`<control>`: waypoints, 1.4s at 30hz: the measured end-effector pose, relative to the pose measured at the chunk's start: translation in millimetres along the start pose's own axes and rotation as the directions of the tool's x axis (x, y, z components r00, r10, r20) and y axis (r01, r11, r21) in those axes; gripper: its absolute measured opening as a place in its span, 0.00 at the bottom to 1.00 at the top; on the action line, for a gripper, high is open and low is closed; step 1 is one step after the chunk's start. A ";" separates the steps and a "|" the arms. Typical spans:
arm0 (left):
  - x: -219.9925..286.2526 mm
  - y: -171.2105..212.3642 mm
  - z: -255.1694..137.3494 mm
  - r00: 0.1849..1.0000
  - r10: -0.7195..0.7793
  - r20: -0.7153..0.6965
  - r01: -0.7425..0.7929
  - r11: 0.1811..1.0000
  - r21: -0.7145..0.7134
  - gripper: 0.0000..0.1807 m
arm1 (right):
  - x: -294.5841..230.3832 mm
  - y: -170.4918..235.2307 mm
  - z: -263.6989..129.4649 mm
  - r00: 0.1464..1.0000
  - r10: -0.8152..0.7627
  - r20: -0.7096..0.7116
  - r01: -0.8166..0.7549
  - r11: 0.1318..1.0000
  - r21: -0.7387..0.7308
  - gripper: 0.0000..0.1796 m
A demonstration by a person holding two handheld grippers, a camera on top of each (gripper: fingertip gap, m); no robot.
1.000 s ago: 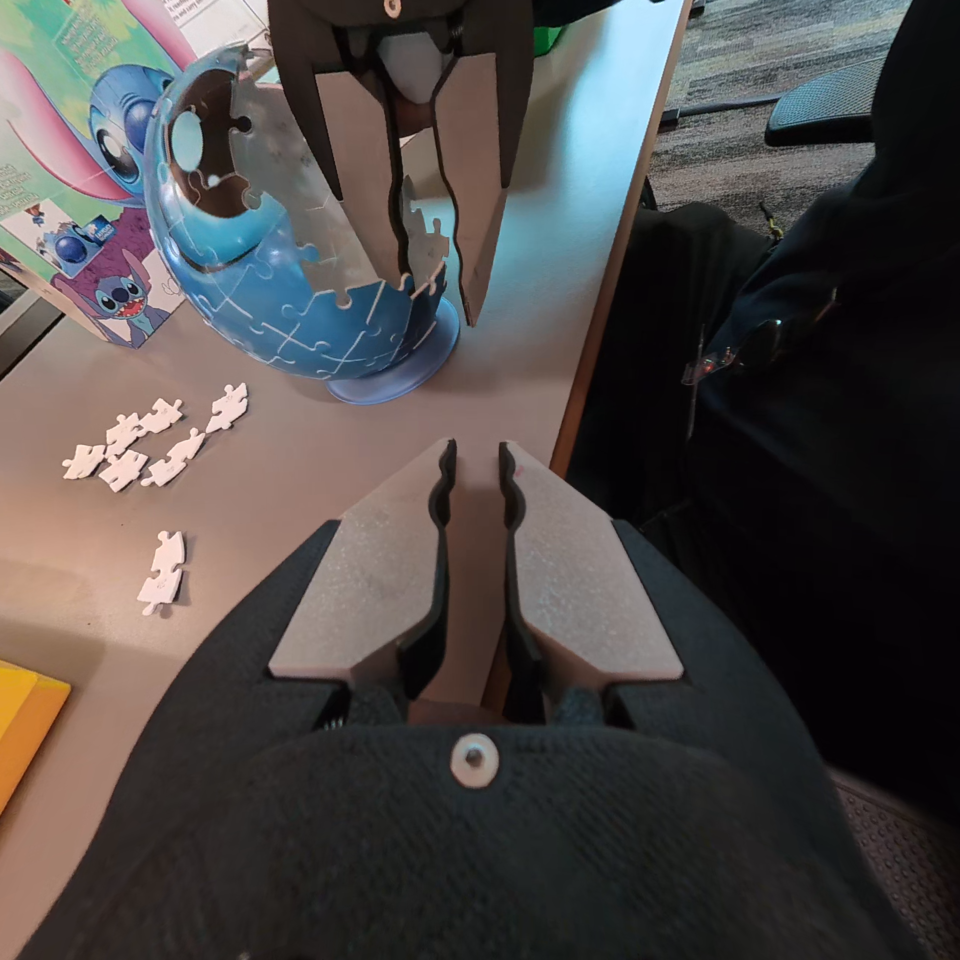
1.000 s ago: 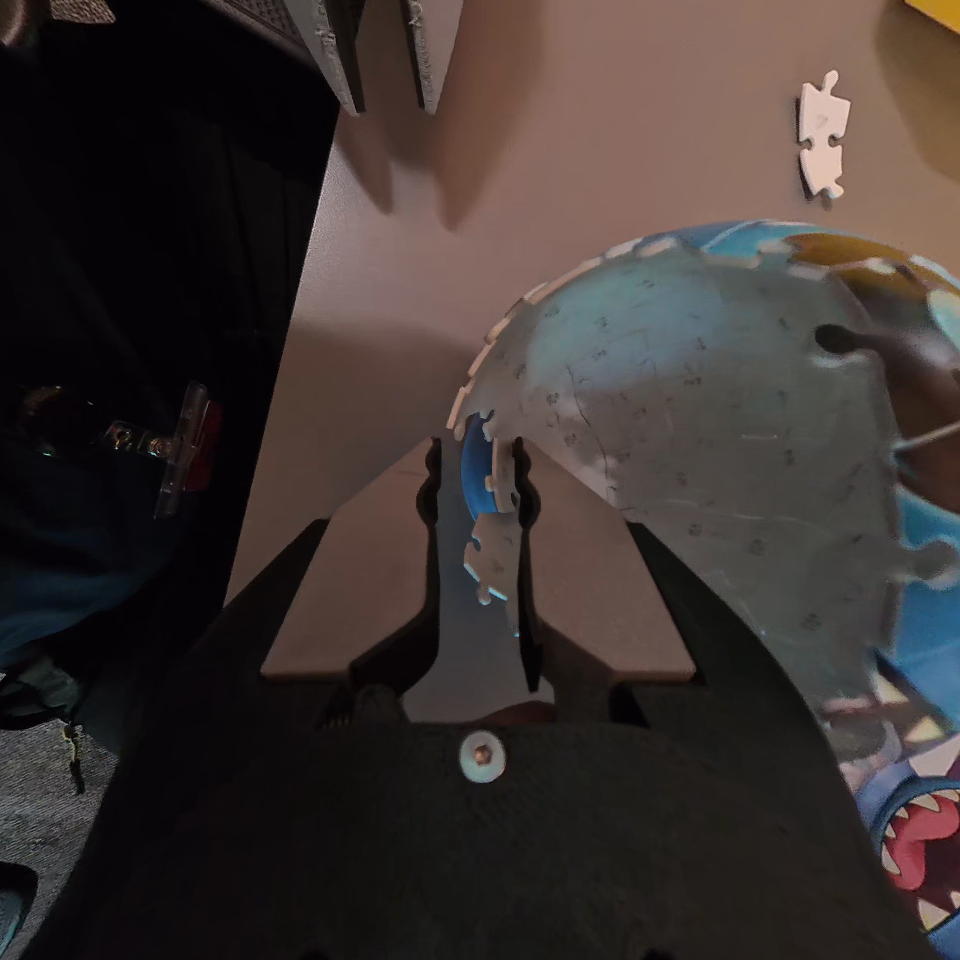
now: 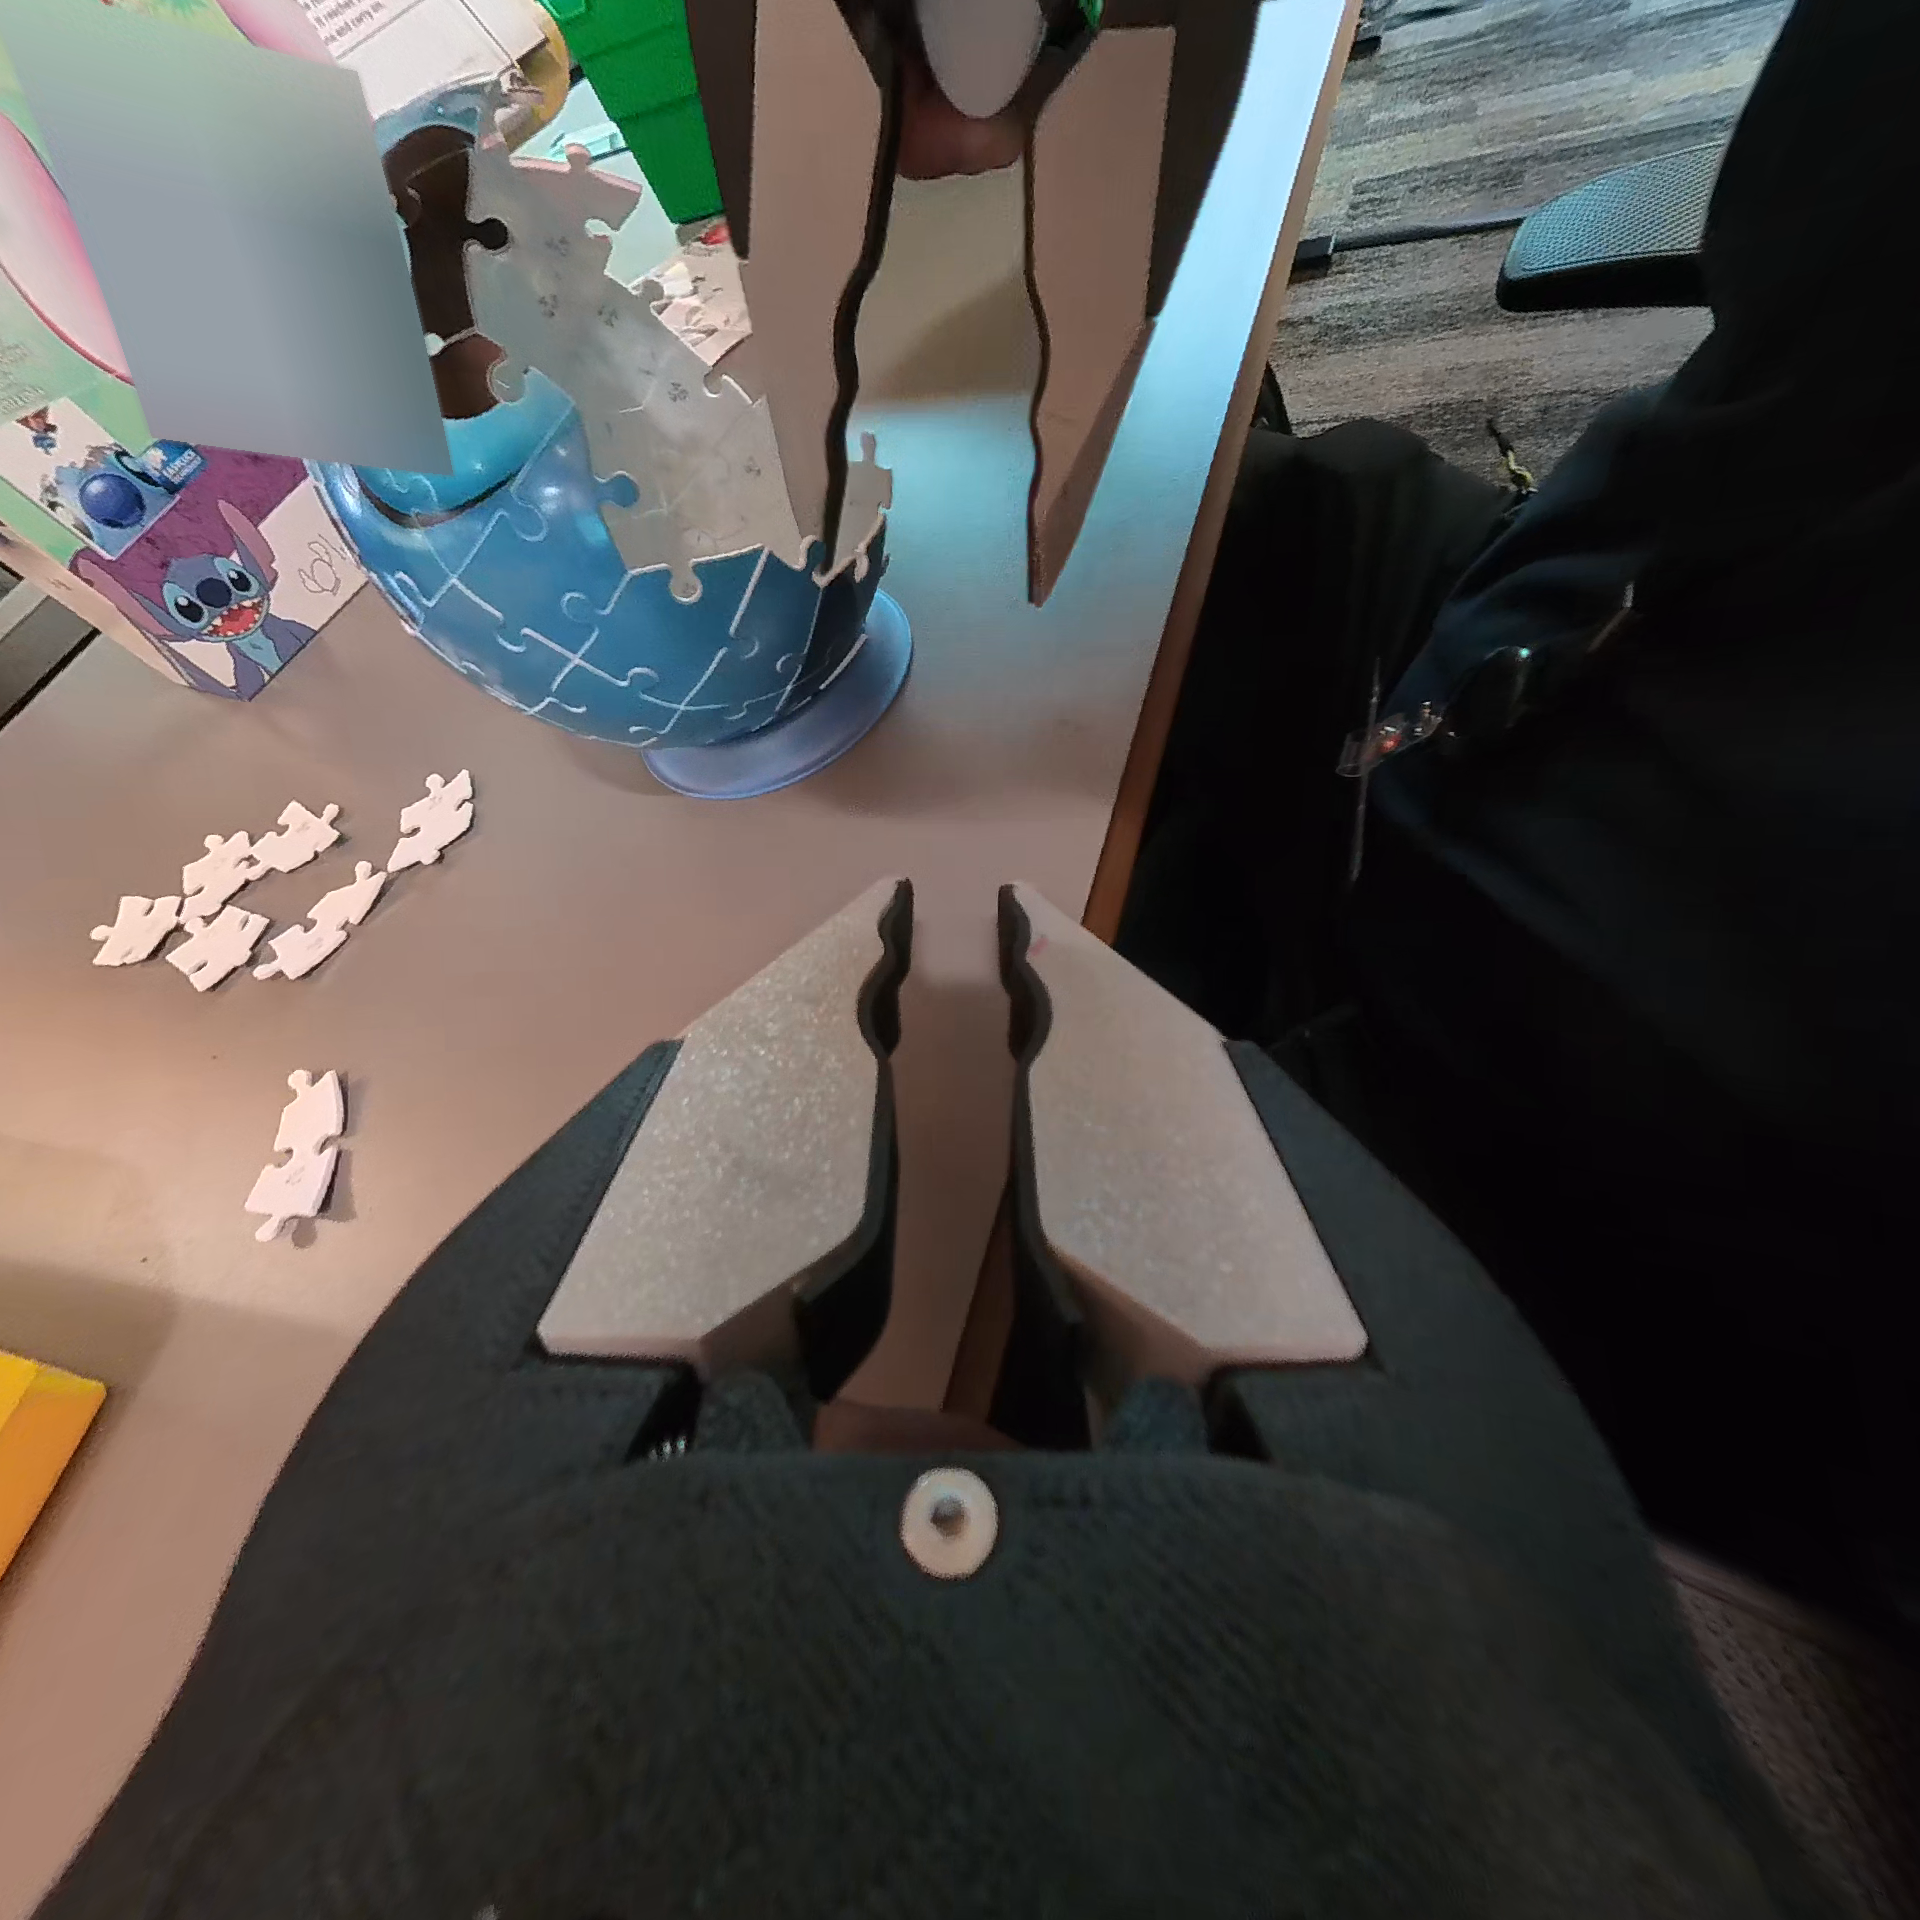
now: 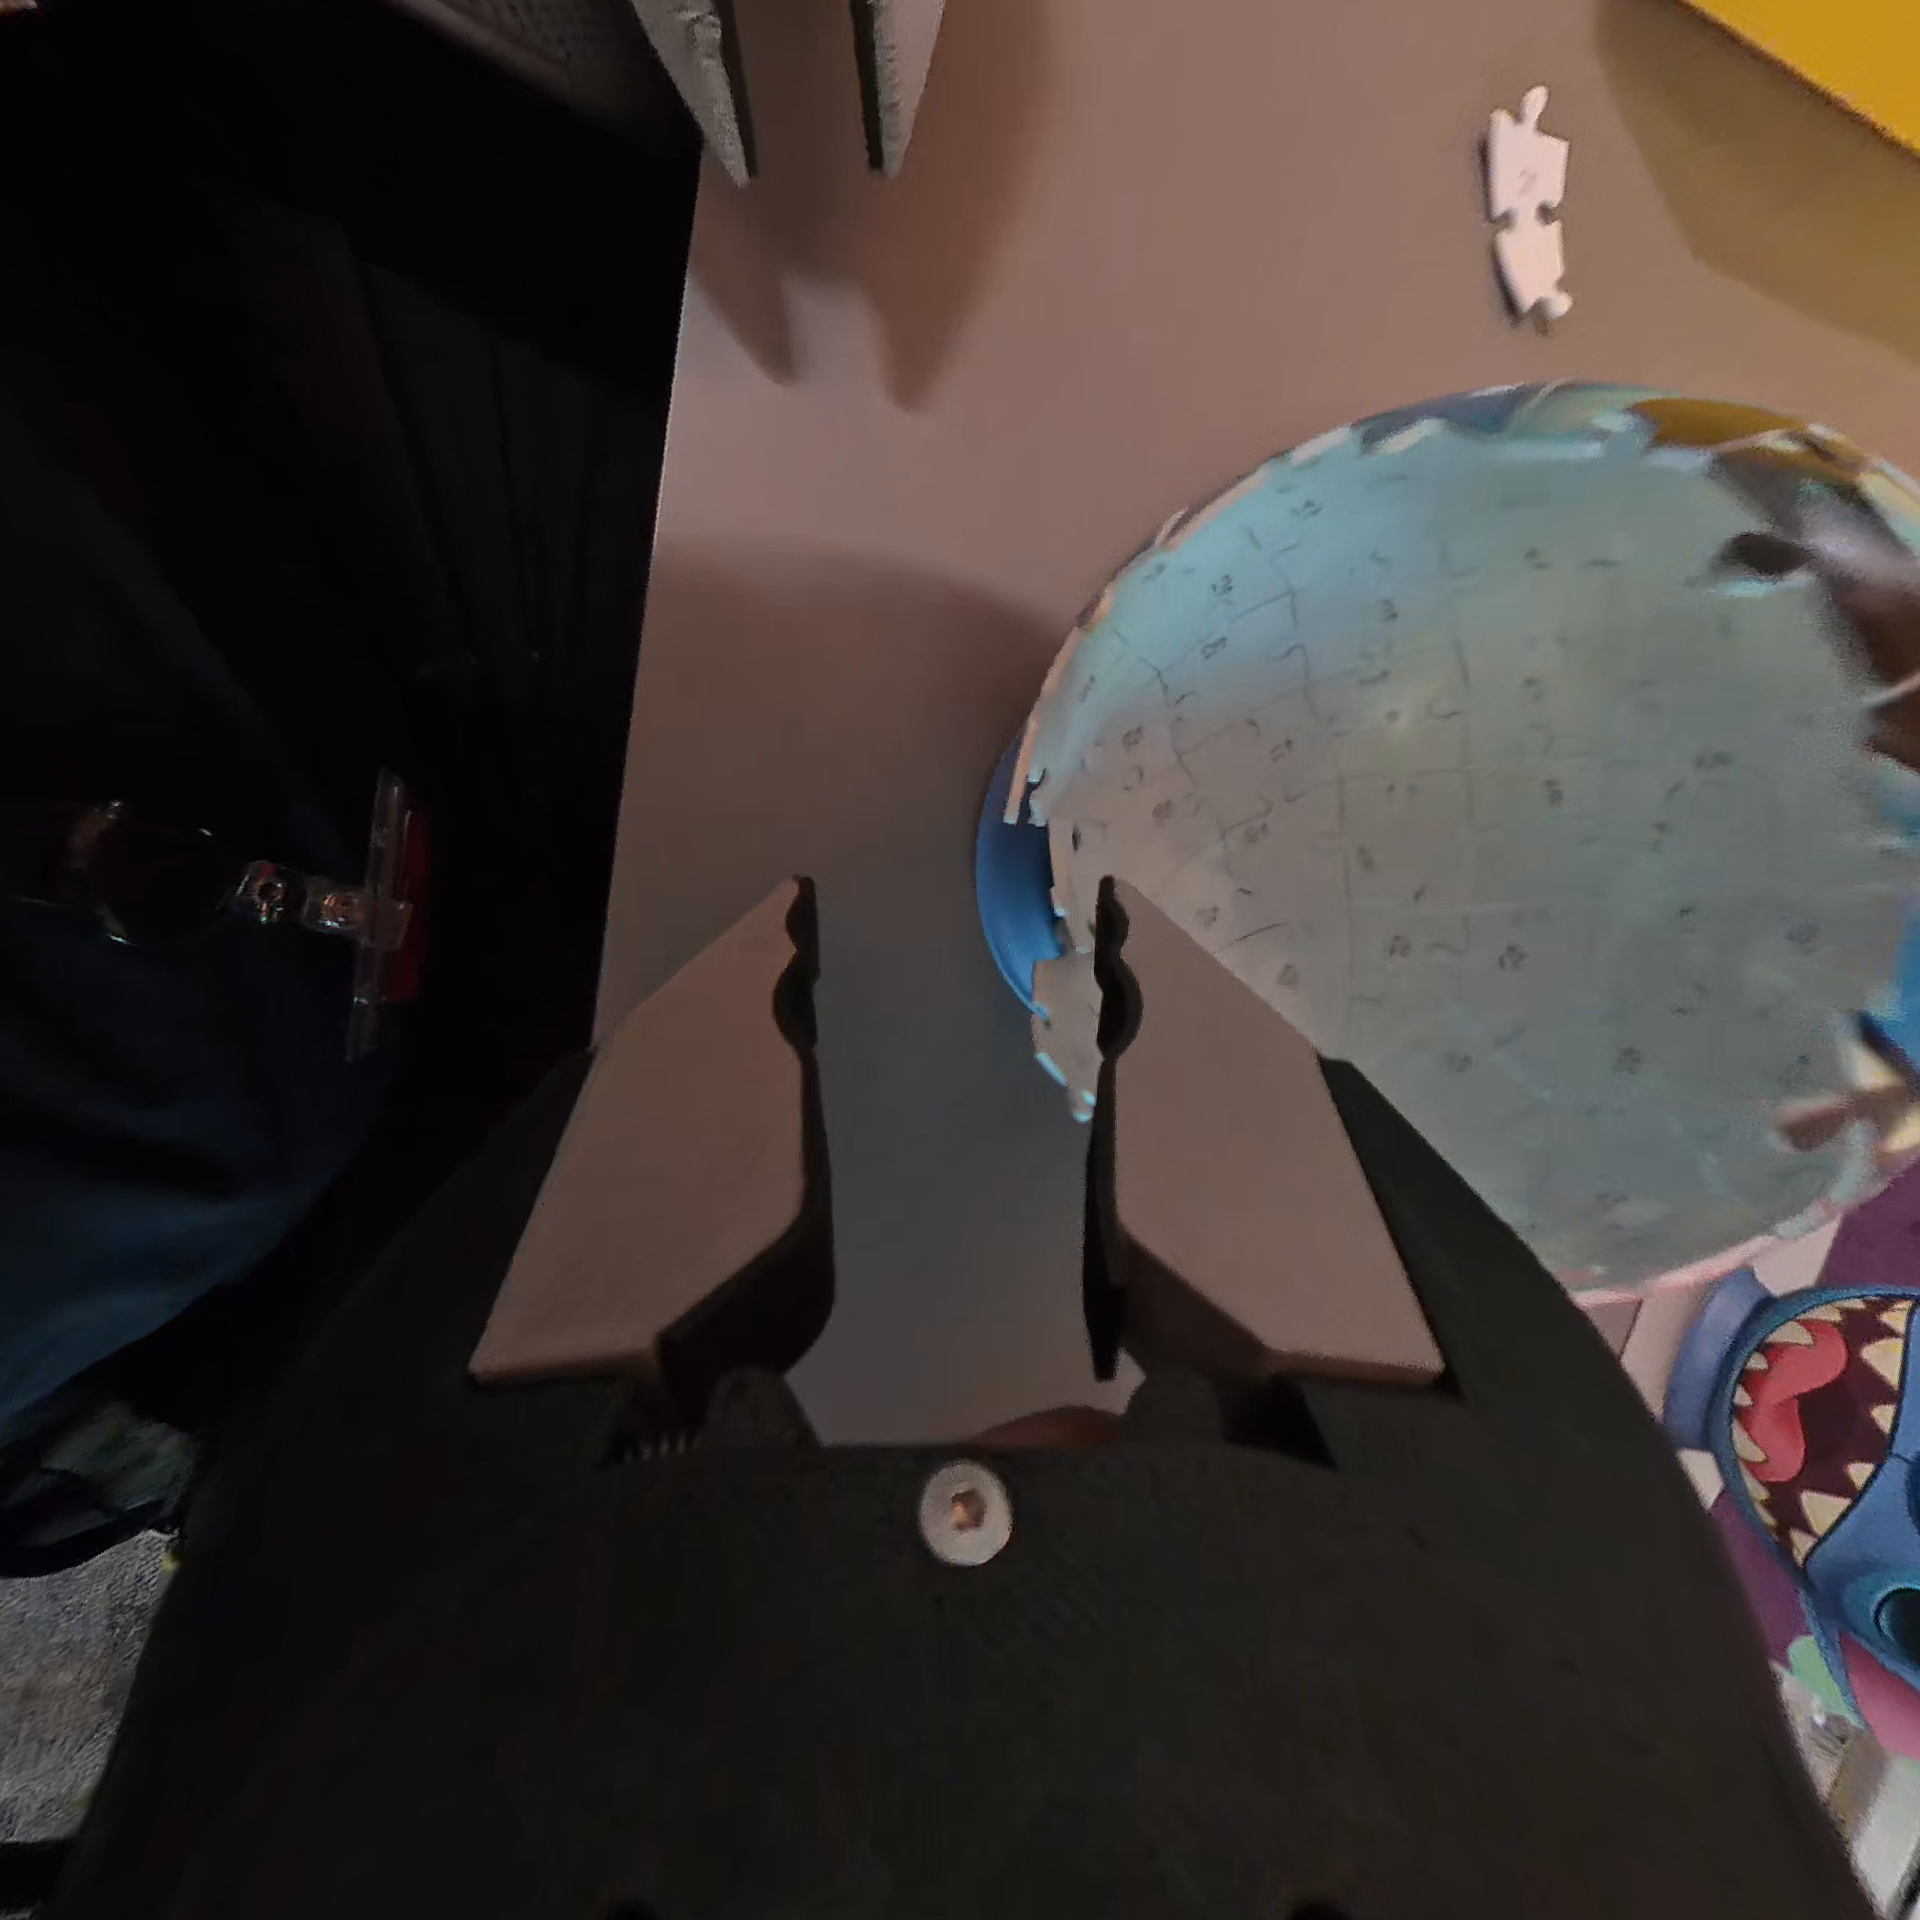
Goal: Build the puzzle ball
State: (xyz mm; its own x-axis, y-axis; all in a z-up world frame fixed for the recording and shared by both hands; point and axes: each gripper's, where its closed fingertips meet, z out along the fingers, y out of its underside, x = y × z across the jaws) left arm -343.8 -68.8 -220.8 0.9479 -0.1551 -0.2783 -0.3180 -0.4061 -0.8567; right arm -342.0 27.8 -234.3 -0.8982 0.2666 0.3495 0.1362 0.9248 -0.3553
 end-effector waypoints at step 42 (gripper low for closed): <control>0.6 -4.6 -4.3 0.994 -0.069 -0.080 0.073 0.996 0.048 0.08 | -14.7 0.4 14.2 0.976 0.083 0.200 -0.083 0.996 -0.009 0.46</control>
State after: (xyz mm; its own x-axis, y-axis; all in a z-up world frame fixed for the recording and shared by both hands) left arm -341.9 -70.9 -215.1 0.9629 -0.1985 -0.1830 -0.2468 -0.3725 -0.8946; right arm -334.6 20.4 -251.8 -0.9491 0.2830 0.1380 0.2143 0.9017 -0.3755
